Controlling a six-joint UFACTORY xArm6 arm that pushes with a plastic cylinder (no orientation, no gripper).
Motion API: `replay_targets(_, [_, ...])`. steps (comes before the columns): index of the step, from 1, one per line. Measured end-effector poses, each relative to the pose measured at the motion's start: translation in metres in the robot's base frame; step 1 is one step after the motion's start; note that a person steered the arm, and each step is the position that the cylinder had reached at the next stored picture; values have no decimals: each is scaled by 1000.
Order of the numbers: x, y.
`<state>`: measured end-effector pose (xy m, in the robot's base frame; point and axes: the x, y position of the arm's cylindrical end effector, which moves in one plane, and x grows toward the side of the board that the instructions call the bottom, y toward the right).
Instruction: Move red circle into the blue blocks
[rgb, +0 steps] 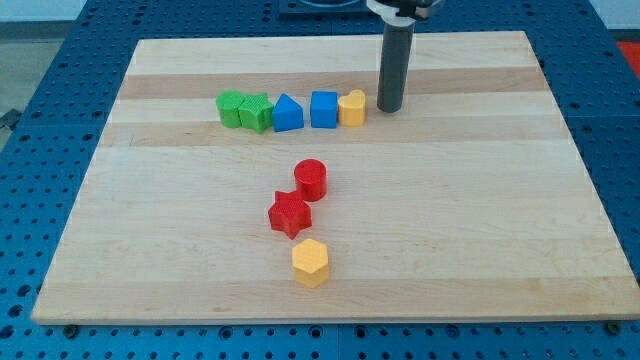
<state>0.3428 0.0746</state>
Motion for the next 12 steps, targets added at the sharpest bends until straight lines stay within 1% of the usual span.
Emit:
replay_targets(1, [0,0])
replay_targets(3, [58,17])
replay_targets(4, [66,20])
replay_targets(5, [108,23])
replay_targets(6, [136,-13])
replay_targets(7, [144,-52])
replay_targets(8, [144,-70])
replay_targets(9, [142,-76])
replay_targets(10, [152,-77])
replay_targets(11, [156,-95])
replay_targets(12, [133,-95])
